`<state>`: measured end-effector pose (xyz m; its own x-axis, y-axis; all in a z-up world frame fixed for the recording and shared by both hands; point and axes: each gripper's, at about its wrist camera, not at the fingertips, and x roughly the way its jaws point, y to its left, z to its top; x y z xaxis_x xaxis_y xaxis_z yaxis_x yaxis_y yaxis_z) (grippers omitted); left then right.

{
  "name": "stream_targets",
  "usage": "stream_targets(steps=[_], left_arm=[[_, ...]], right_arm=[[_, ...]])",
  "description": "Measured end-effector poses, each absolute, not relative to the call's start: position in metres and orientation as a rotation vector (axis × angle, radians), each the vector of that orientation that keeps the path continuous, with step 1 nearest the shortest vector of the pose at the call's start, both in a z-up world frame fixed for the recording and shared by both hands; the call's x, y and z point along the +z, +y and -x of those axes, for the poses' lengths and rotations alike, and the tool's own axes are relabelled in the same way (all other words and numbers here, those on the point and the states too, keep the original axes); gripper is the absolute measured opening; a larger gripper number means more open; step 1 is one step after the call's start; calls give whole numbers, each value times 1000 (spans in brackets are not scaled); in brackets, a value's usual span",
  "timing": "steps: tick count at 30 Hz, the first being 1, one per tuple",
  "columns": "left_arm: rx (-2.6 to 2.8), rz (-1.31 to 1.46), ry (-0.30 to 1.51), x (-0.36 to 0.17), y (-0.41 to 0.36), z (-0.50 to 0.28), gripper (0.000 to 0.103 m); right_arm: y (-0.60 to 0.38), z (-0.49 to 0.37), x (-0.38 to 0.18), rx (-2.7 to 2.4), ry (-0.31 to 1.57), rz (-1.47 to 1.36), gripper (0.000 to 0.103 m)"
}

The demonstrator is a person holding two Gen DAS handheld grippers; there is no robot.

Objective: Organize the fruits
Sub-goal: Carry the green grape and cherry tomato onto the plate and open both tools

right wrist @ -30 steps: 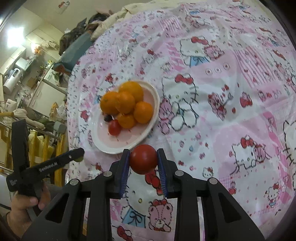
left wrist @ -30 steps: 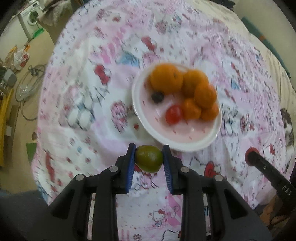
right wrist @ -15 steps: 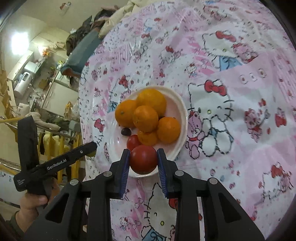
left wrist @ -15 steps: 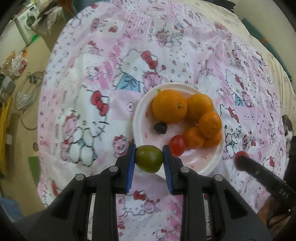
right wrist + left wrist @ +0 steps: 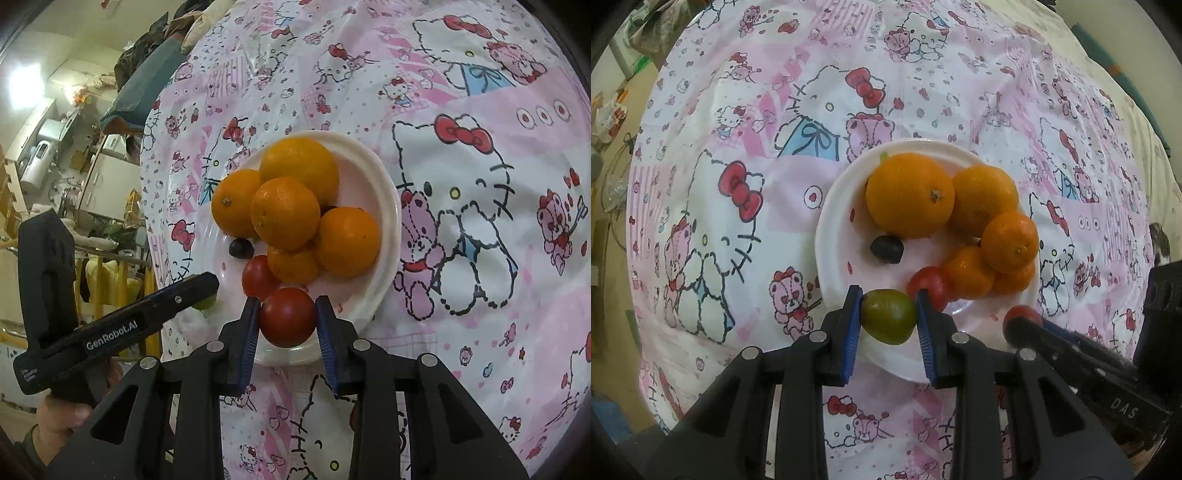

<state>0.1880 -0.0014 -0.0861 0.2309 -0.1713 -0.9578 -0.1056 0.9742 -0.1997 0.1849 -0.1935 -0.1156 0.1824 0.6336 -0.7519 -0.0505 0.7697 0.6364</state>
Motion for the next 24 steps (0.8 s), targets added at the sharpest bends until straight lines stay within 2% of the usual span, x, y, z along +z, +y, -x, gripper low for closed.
stream_targets(steps=[1, 3, 4, 5, 15, 19, 21, 22, 23, 24], left_arm=[[-45, 242, 1339, -87, -2, -190, 25], [-44, 248, 1345, -90, -2, -194, 25], [-44, 255, 1350, -92, -2, -195, 25], [-41, 261, 1353, -93, -2, -197, 25], [-14, 260, 1368, -102, -4, -200, 26], [-16, 231, 1378, -105, -8, -202, 29], [-10, 216, 1370, -103, -8, -203, 43], [-21, 227, 1363, -102, -9, -204, 57], [-32, 237, 1355, -101, -9, -204, 67], [-42, 248, 1346, -98, -8, -204, 70]], right_arm=[[-194, -185, -117, 516, 1318, -545, 35], [-200, -184, -116, 508, 1321, -572, 53], [-204, -183, -114, 504, 1307, -600, 68], [-208, -182, -110, 502, 1284, -628, 73], [-240, -181, -92, 441, 1216, -683, 73], [-240, -183, -88, 444, 1206, -667, 73], [-238, -182, -84, 454, 1195, -653, 73], [-237, -182, -83, 457, 1192, -649, 73], [-237, -182, -82, 458, 1190, -644, 73], [-236, -183, -82, 458, 1189, -641, 73]])
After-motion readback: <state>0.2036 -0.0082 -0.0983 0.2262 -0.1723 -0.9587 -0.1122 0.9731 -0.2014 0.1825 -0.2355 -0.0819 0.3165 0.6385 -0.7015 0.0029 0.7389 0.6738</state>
